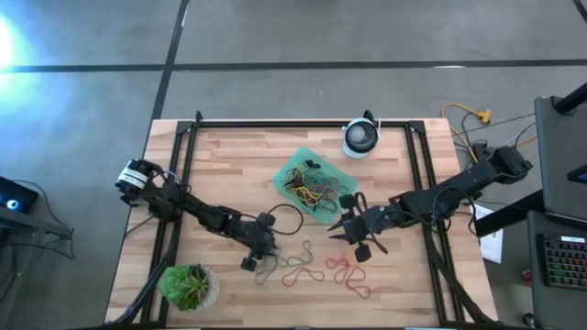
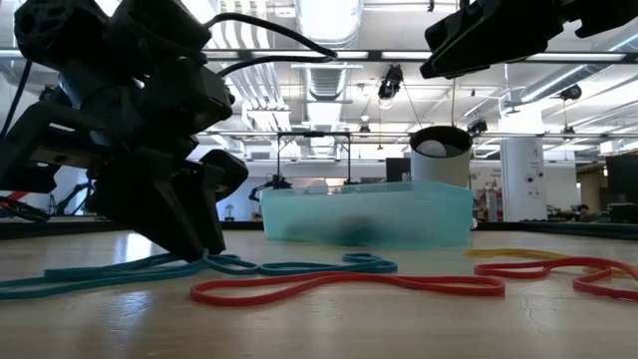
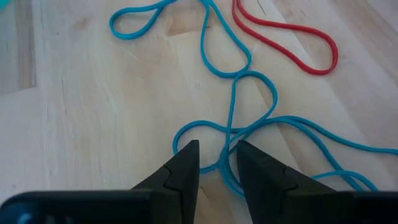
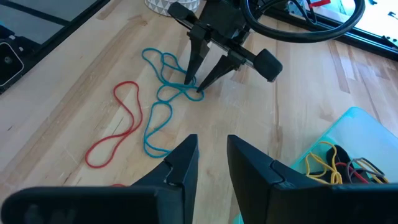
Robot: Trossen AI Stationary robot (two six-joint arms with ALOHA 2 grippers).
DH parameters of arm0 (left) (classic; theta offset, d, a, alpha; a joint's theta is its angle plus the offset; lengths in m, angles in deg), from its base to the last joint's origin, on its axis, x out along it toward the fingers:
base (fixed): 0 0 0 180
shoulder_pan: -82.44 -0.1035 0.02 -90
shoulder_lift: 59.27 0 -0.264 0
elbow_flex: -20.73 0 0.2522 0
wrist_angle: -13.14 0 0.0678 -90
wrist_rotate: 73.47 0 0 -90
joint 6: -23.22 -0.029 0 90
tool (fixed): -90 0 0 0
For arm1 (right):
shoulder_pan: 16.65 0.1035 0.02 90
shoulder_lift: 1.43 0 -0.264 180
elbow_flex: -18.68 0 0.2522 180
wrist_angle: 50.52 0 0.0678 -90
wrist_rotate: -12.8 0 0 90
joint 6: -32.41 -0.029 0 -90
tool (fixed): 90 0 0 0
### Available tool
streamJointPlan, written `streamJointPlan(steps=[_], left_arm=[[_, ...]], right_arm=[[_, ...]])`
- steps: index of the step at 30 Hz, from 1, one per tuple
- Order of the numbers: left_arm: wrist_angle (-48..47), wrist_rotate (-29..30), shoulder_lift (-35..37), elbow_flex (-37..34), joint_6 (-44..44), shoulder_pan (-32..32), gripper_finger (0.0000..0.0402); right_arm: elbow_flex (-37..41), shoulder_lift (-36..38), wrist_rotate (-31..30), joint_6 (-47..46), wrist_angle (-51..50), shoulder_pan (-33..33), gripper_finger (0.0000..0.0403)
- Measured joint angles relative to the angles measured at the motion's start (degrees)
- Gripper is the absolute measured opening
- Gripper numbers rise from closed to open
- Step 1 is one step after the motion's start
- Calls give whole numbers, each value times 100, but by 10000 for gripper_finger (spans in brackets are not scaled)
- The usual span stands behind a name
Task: Pick and place rubber bands into bin
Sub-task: Put the blue rubber band into the blue bin
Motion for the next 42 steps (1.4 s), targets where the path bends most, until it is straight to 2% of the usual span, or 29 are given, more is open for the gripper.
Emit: streamJointPlan(steps=[13, 42], left_arm=[[-4, -11, 0, 0, -7, -37, 4], [7, -9, 187, 4, -58, -37, 3]], right_arm=[[8, 0, -2, 0, 5, 0, 77], [52, 0, -2, -44, 1, -2, 79]])
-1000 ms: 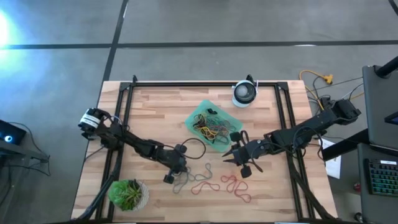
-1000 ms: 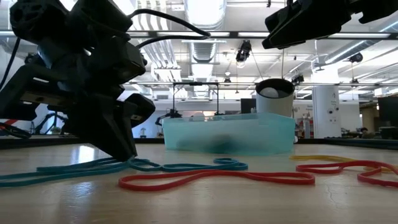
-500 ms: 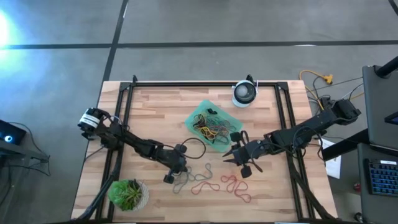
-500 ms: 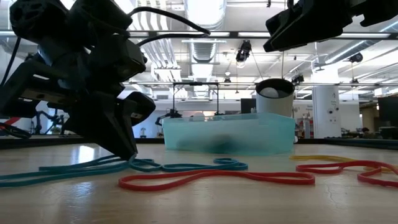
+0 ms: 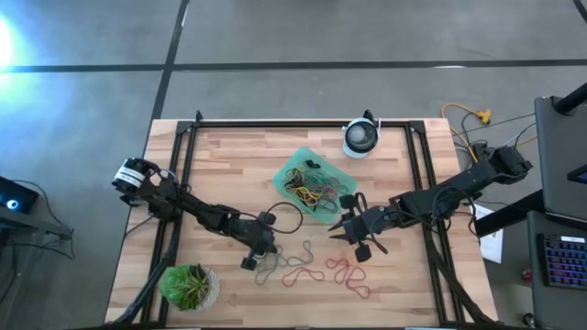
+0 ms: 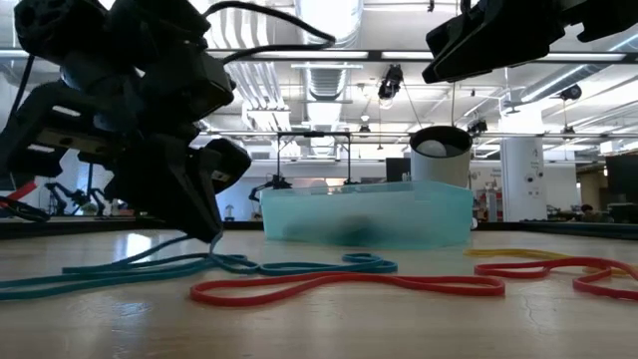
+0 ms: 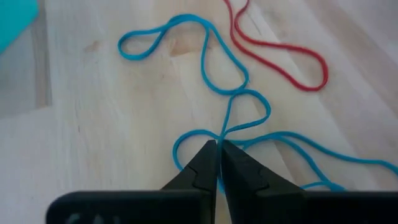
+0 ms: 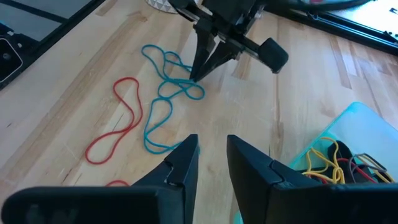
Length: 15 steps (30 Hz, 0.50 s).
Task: Pick and place rubber bands into bin
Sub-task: Put the blue rubber band into the blue bin
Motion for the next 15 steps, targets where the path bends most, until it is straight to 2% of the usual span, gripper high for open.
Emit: streamJointPlan(steps=[7, 15], left_arm=[[34, 30, 100, 10, -145, 0, 3], [37, 774, 355, 445, -873, 0, 3]], right_arm=[[0, 0, 0, 0, 0, 0, 75], [2, 0, 0, -24, -1, 0, 79]])
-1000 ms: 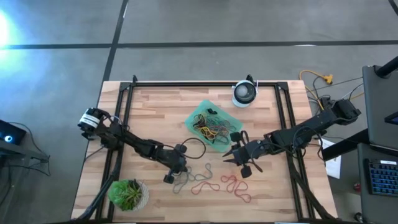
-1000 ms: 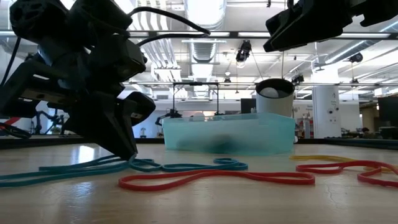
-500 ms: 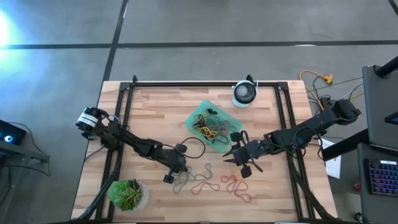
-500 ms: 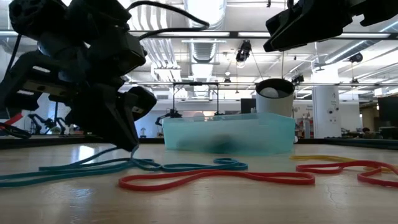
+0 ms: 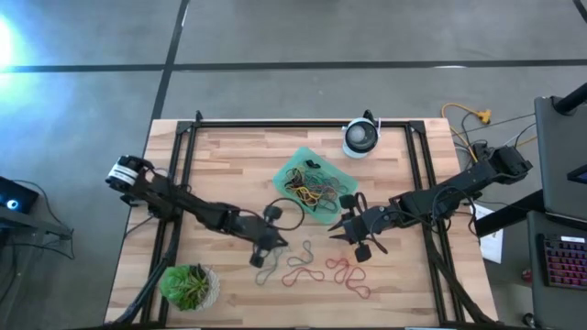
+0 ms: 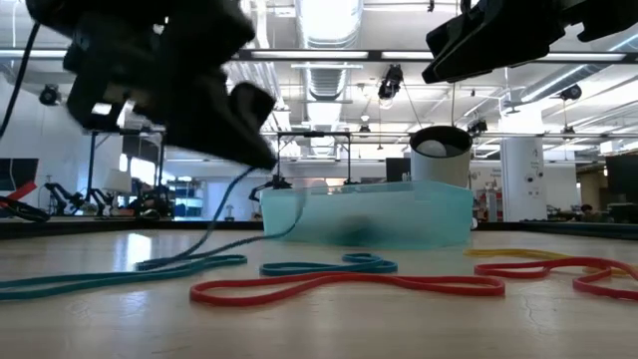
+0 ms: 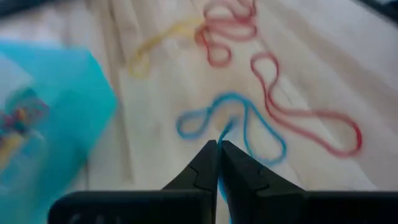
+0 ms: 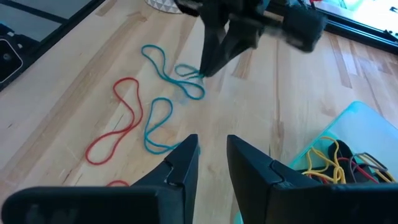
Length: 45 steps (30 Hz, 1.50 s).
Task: Pick and place rubber bands into bin
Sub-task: Put the blue rubber band into the blue bin
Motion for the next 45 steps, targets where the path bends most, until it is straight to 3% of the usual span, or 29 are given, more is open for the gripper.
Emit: streamJointPlan(steps=[13, 20, 29, 38, 45], left_arm=[[-13, 1564, 655, 670, -1354, -490, 3], [6, 1530, 704, 1100, -1536, -1430, 3], [-1, 718, 591, 1194, -1393, -2551, 3], [1, 435, 117, 1194, -1181, -2850, 5], [113, 428, -347, 1194, -1352, -2862, 40]], right_arm=[[4, 2, 2, -199, -204, 2, 73], [5, 2, 7, -337, -309, 2, 73], [5, 4, 13, -341, -428, 2, 72], [5, 4, 22, -424, -434, 2, 72], [2, 4, 22, -448, -450, 2, 72]])
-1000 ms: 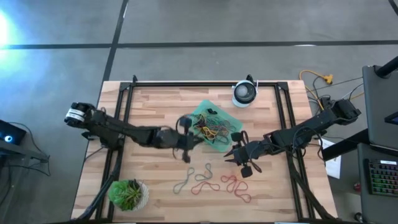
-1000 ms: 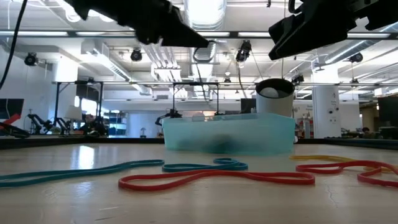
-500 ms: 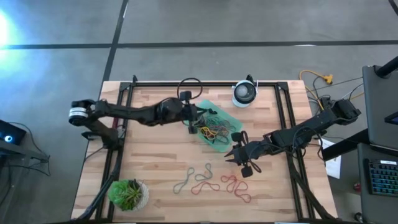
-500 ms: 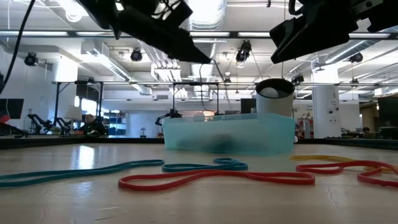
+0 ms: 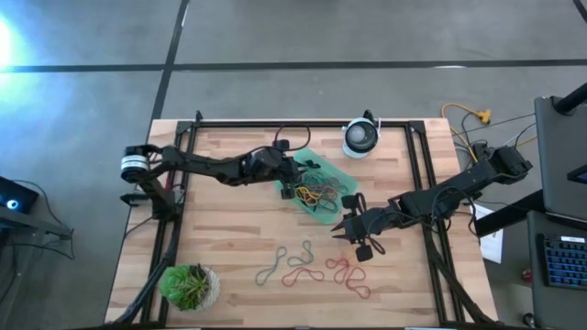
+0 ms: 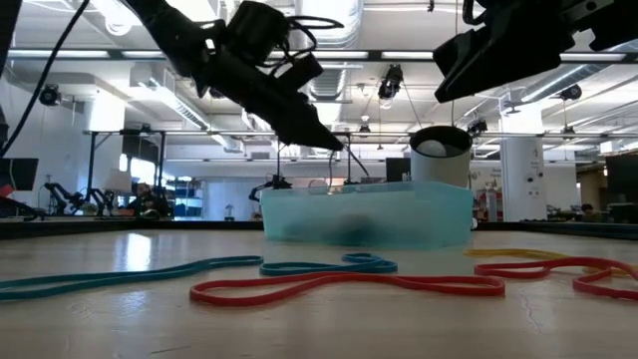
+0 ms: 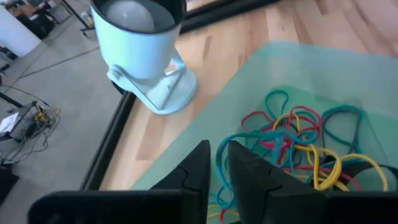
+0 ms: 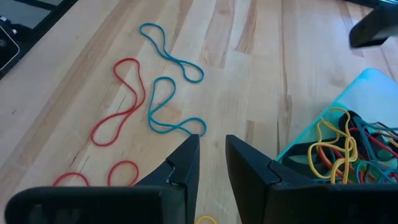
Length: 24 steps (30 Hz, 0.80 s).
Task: Pick and place rubber bands into bin
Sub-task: Put the blue rubber band into the blue bin, then put the red rubber band into the blue bin
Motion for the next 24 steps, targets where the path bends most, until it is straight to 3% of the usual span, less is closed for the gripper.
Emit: streamJointPlan(steps=[11, 17, 24], left_arm=[[20, -3, -21, 79, 191, -14, 83], [-1280, -807, -23, 515, 909, -142, 85], [-1402, -857, -24, 716, 885, -161, 85]], right_arm=[[-2, 0, -2, 0, -76, 0, 72], [-2, 0, -4, -124, -78, 0, 72], [-2, 0, -4, -159, -99, 0, 72]])
